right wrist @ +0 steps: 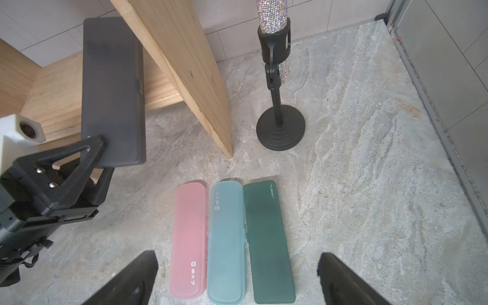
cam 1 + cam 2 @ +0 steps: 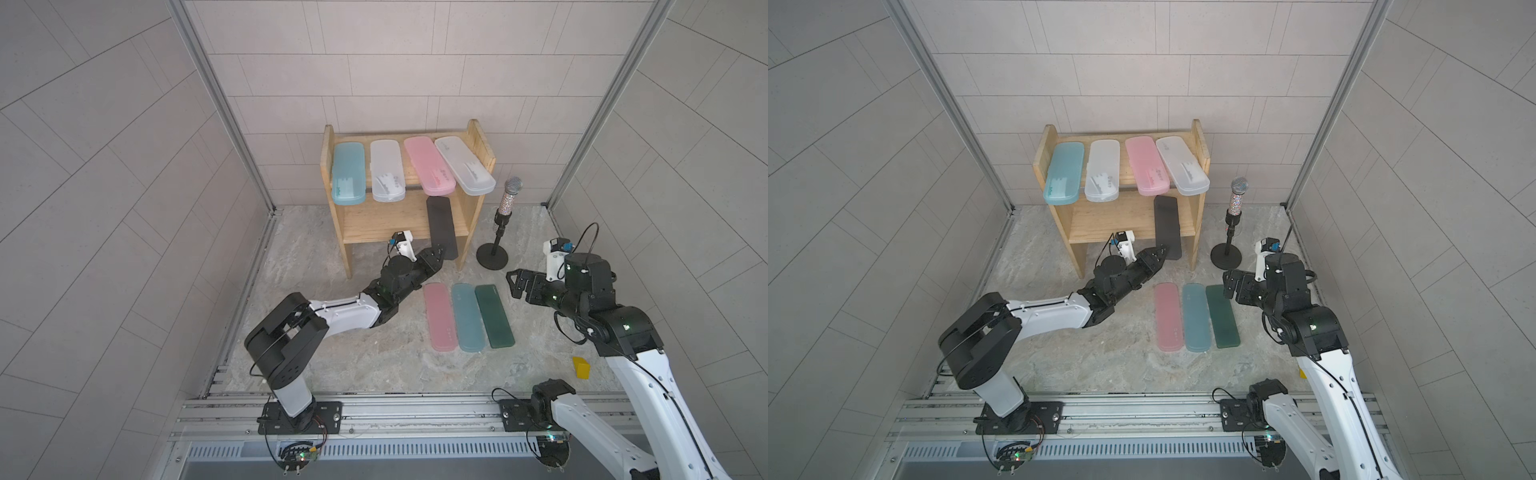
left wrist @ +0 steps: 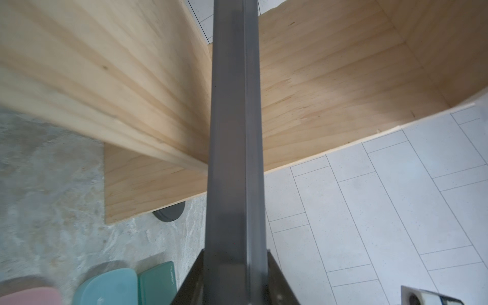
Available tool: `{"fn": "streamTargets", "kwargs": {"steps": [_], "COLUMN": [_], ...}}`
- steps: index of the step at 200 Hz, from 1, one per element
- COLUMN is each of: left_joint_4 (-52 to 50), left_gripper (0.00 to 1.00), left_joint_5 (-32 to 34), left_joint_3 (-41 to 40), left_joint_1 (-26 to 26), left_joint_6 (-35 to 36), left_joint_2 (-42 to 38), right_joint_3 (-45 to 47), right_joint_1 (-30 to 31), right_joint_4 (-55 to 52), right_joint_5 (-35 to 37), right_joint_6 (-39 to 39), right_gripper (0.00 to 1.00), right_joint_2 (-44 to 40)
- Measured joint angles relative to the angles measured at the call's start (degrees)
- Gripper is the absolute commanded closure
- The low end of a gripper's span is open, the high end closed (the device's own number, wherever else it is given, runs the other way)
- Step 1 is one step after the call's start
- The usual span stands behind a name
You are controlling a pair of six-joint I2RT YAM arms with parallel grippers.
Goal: Remove the pencil cases from the shelf
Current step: Pick up the pencil case from the shelf.
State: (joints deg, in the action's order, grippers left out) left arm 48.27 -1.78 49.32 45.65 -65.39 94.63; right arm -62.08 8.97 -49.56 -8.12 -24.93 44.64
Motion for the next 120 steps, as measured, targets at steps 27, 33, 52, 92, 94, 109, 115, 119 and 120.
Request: {"fn": "streamTargets", "kwargs": {"steps": [27,33,52,92,94,109,115,119,120], "left_joint_4": [-2.1,-2.4,-3.2,-9.4,-9.9,-13.0,-13.9,-14.7,-14.9], "left_gripper": [1.0,1.0,1.0,1.0,1.0,1.0,1.0,1.0,1.0], "left_joint_5": [1.0,1.1,1.7,2.4,2.4,2.7,2.9,3.0,3.0], "left_joint_3": [-7.2,-8.9,-14.7,-25.8,-26.3,-28.9,-29.9,-30.5,-30.6], "left_joint_1": [0.0,0.0,0.0,0.0,0.0,0.0,0.0,0.1,0.1], "left_joint_6": [3.9,4.9,8.5,15.8,16.1,18.4,19.1,19.7,19.8], "left_joint_2": [-7.9,-10.0,-16.7,-34.5,-35.5,-42.5,-45.0,-46.8,-47.1], "right_joint_3": [0.1,0.2,1.6,6.7,6.7,5.9,5.2,4.6,4.4], "right_joint_1": [0.0,0.0,0.7,12.0,13.0,21.2,23.9,26.0,26.5], "right_joint_4": [0.4,0.8,3.4,11.5,11.8,13.5,14.0,14.4,14.6], "right_joint_5": [-3.2,-4.1,-7.0,-8.1,-7.6,-4.1,-2.7,-1.6,-1.4], "right_joint_6": [-1.6,-2.2,-4.8,-11.4,-11.7,-12.5,-12.6,-12.7,-12.7], "right_gripper": [0.0,0.0,0.0,0.0,0.0,0.0,0.0,0.0,0.0], "right_joint_2": [-0.7,-0.9,-1.8,-2.6,-2.5,0.3,1.8,3.0,3.3]}}
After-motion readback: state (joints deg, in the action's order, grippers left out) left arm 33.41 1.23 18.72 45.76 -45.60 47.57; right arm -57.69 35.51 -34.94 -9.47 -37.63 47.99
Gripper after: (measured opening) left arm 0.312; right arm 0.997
